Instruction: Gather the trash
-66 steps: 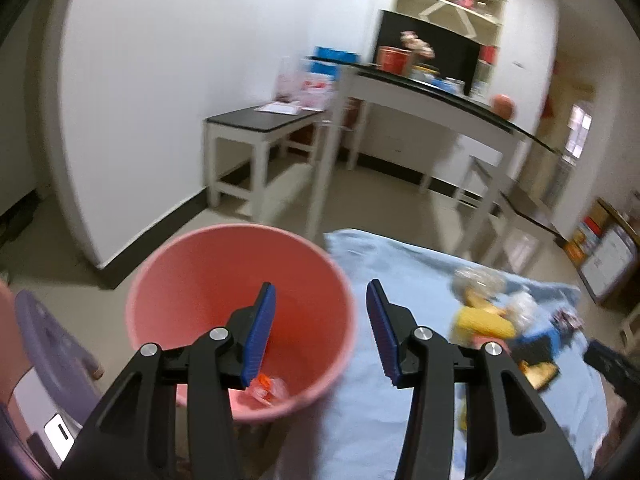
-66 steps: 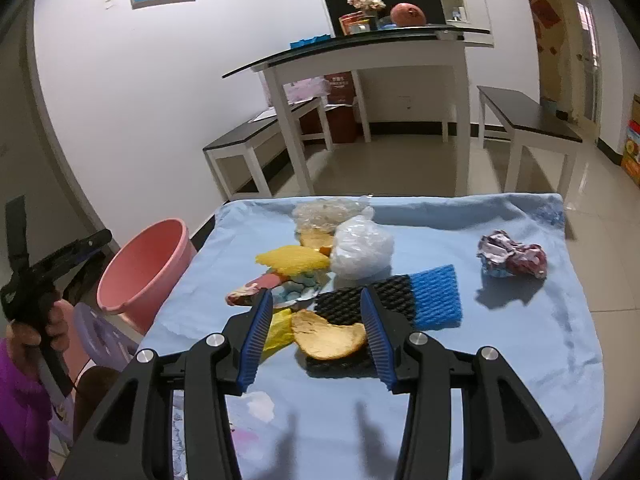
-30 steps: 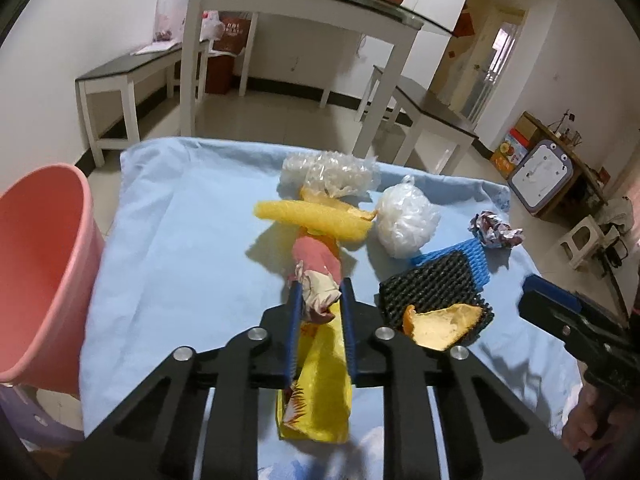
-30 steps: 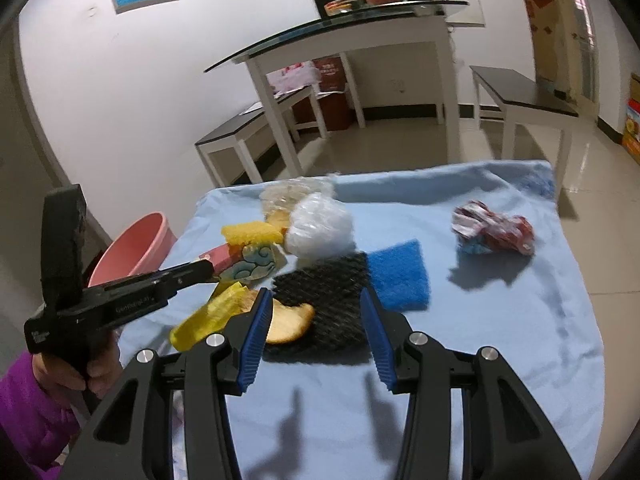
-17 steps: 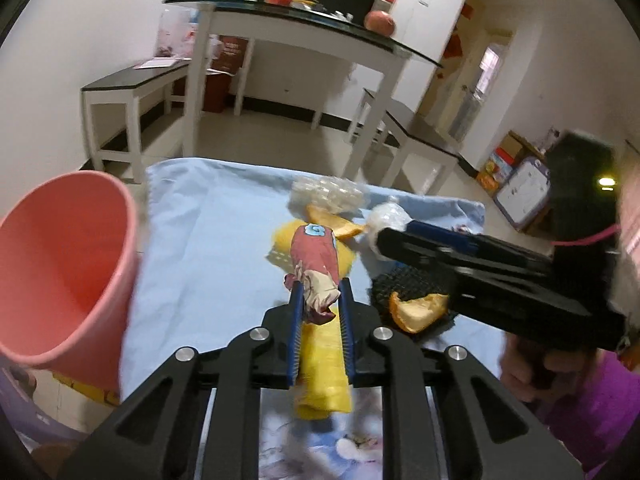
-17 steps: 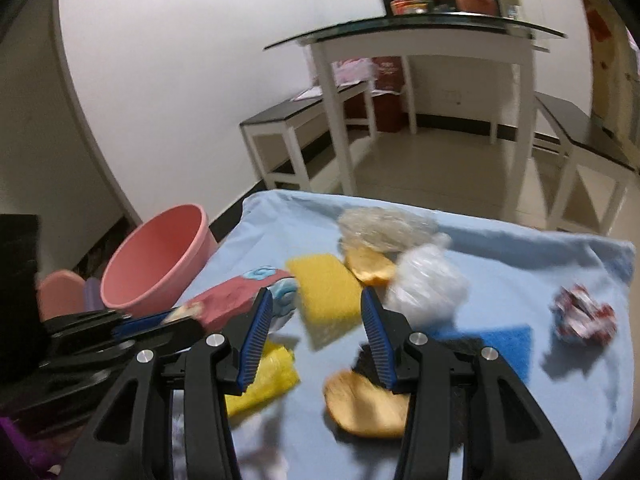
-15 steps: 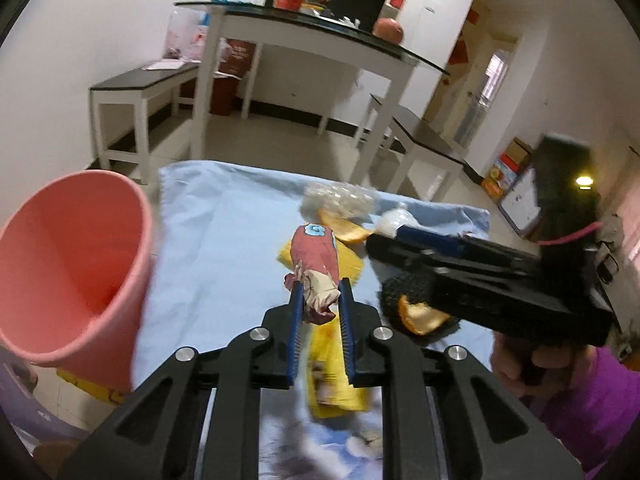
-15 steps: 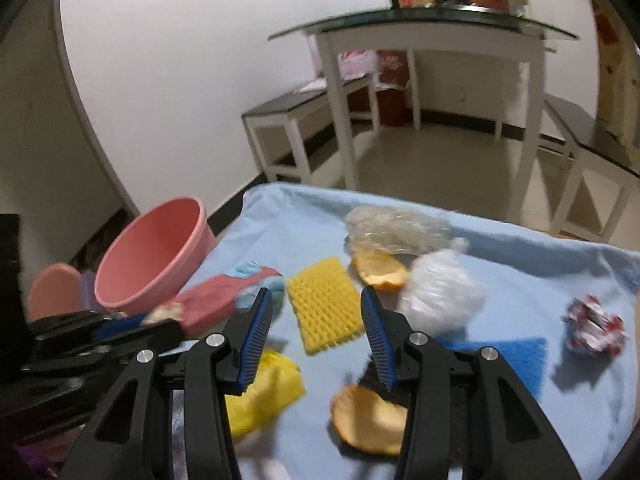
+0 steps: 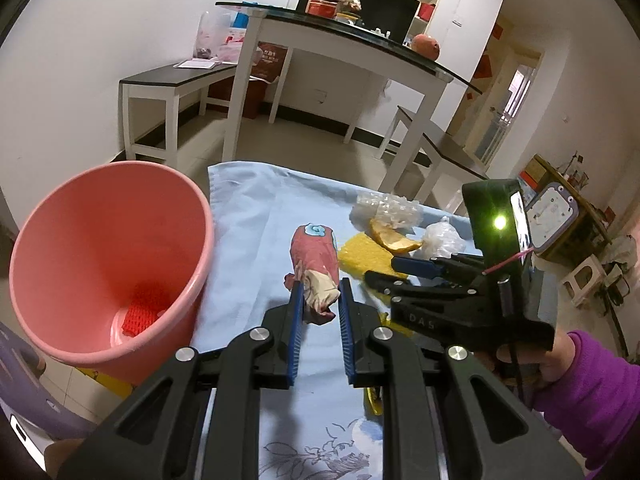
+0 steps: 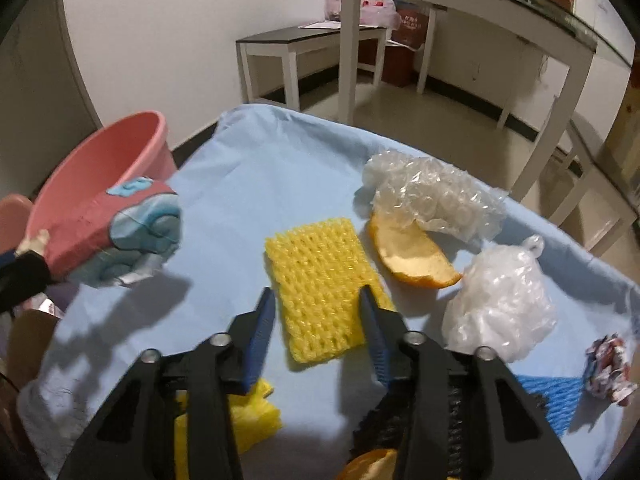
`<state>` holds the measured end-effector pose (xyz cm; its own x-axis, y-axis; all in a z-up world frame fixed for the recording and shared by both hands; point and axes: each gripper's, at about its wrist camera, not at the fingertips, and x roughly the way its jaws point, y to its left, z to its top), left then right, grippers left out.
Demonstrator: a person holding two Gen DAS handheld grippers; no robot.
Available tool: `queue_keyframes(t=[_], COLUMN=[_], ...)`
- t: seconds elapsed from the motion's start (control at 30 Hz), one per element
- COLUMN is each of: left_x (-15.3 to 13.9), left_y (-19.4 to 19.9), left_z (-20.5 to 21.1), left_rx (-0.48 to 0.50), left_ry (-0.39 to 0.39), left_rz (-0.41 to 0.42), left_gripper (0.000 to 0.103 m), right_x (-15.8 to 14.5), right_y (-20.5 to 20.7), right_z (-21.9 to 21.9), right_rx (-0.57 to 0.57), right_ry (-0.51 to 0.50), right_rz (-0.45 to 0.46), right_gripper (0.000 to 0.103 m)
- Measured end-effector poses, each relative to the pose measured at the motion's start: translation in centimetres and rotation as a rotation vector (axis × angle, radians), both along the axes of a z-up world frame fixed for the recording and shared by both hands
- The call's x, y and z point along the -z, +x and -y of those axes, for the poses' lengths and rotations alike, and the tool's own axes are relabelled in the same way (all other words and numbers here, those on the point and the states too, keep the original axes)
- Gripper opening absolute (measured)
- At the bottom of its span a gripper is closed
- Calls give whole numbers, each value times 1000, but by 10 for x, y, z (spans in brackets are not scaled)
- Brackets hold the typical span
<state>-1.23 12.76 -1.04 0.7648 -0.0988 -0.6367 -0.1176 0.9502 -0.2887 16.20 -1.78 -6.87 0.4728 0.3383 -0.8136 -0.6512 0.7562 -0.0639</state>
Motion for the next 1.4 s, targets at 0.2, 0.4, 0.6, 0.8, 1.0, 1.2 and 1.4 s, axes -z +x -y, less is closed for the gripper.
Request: queue_keyframes(t=[0.2,0.4,0.6,0.8,1.0,1.2,1.4], left_x=[-4,-13,-27,-35,-25,-8,5], left_y=[-6,-18,-33,-52,-53,-51,-41], left_z=[-2,-12,-33,-71,-106,-129,-143], left_rx=[-18,-73,-187,-350,-433,-465,-473], left_ry=[8,20,83,126,131,123,108], left_rz=[17,50,87,85,35,-11,-52], left_gripper=[17,17,17,17,17,17,20], right_x=[-10,-41,-74,-89,-82,-62,-47], right_y=[2,-18,-41,-56,-65,-66,-63], right_z=[11,13,-19,-74,-131,-163,-179], right_rx=[14,-19,-100,-186,-227,-220,-216], right_ry=[67,185,303,386,402,365,340], right_rz=[-8,-18,-58,-127,-180,-212,-223], right_gripper=[9,9,9,9,9,9,12])
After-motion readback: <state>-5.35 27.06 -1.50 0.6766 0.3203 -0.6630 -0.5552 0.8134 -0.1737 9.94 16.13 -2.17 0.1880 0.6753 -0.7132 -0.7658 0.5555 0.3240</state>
